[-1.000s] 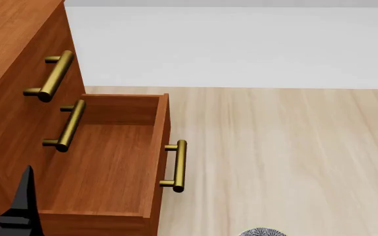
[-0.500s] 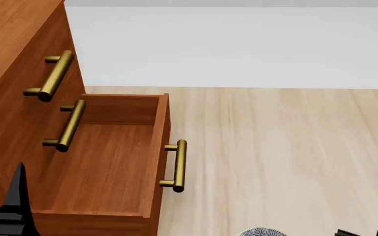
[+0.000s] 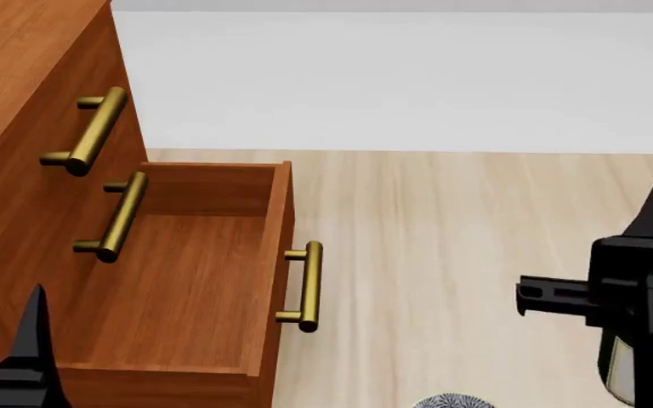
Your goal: Put the wine bottle in the bottom drawer of the cabinet.
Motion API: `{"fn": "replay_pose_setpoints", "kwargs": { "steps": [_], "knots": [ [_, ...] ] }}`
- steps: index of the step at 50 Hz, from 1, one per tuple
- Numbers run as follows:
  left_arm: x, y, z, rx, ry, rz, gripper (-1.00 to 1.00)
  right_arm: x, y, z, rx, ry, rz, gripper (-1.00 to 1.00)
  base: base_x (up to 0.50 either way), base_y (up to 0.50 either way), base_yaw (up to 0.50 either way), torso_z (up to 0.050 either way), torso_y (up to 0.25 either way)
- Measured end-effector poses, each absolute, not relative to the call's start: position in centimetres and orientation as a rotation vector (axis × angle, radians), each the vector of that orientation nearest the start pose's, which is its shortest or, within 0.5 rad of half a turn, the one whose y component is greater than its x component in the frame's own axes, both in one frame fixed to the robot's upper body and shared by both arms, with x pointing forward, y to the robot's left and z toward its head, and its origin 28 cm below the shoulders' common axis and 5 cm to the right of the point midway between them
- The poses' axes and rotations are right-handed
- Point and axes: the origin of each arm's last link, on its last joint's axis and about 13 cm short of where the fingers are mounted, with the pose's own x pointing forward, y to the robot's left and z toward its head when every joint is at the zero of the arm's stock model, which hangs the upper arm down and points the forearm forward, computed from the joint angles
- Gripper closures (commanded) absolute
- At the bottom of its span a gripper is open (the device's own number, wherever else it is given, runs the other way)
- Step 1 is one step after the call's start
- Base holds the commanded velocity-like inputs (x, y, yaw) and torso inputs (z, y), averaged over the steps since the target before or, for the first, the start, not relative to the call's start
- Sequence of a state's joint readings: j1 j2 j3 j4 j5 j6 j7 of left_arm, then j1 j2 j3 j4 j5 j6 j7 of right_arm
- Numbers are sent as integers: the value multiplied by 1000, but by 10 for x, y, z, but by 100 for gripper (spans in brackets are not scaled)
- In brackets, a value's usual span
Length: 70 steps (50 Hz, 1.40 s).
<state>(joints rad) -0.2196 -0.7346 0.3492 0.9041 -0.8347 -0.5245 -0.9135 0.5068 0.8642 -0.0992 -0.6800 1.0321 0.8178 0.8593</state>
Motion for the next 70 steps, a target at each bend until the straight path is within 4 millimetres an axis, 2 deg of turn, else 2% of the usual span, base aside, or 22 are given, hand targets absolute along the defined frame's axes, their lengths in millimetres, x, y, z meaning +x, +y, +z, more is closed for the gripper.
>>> {"fn": "replay_pose_setpoints", "kwargs": {
  "steps": [17,37,52,70],
  "knots": [
    [162,213,170,21,-141,20,-100,244,-154,252,-204,-152,-134,100,0,0,0,0,1],
    [162,216,170,29,-138,22,-100,295,-129,296,-191,-159,37,100,0,0,0,0,1],
    [161,217,168,32,-135,16,-100,330,-102,336,-205,-106,157,100,0,0,0,1,1],
    [162,215,163,22,-119,-1,-100,355,-82,373,-165,12,285,100,0,0,0,0,1]
  ]
}}
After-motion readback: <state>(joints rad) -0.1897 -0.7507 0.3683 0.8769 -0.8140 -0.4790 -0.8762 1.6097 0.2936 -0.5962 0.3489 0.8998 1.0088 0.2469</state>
